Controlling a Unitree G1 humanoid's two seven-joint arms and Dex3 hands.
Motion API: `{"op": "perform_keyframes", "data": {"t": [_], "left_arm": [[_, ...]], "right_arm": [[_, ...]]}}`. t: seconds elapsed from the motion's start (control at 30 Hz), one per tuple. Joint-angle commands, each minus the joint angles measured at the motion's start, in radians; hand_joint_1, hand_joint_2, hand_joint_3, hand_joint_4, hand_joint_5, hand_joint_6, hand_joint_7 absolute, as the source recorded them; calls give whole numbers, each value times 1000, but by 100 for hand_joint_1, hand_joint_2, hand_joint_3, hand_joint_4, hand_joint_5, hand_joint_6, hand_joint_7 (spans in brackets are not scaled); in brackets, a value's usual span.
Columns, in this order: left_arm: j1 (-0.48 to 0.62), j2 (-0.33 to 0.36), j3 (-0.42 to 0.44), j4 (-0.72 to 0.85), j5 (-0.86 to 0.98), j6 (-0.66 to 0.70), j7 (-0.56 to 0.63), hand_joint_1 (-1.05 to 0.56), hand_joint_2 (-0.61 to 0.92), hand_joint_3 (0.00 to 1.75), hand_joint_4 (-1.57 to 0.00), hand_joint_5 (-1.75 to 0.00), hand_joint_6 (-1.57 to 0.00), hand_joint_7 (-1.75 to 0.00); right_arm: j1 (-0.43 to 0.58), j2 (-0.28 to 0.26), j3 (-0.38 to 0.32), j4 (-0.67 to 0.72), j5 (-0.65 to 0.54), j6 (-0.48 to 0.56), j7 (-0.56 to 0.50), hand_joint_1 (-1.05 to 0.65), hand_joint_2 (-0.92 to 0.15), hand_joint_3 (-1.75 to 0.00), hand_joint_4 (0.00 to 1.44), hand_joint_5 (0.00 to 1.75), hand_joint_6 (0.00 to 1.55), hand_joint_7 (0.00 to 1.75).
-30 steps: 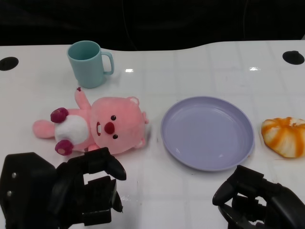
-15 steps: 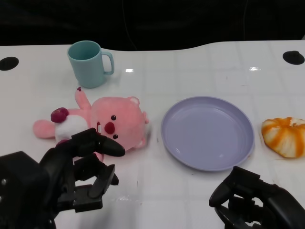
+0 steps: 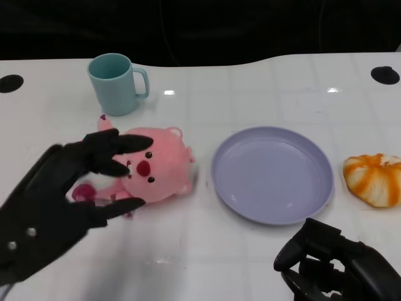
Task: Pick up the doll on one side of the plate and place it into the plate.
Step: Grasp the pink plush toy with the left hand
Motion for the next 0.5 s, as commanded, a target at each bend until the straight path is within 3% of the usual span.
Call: {"op": "perform_keyframes", "data": {"t": [0.03,0.27,0.5], "left_arm": [[-40,55,-20,12,98,-16,-3,-50,92,11,-18,-76,-43,-12],[-121,142,-104,25,372,12,-23,-60,92,6,-7,-57,-33,-2],[-226,174,-208,121,581,60,-101,-67,92,3,0,-33,-21,-1]], "right_arm": [[5,-1,-5,-10,14,2,0,-29,-92,-49,68,175,50,165],[5,-6,-10,-11,13,7,0,-28,-92,-50,68,175,49,166],[8,-7,-15,-10,17,6,2,-27,-92,-50,67,175,47,166]]}}
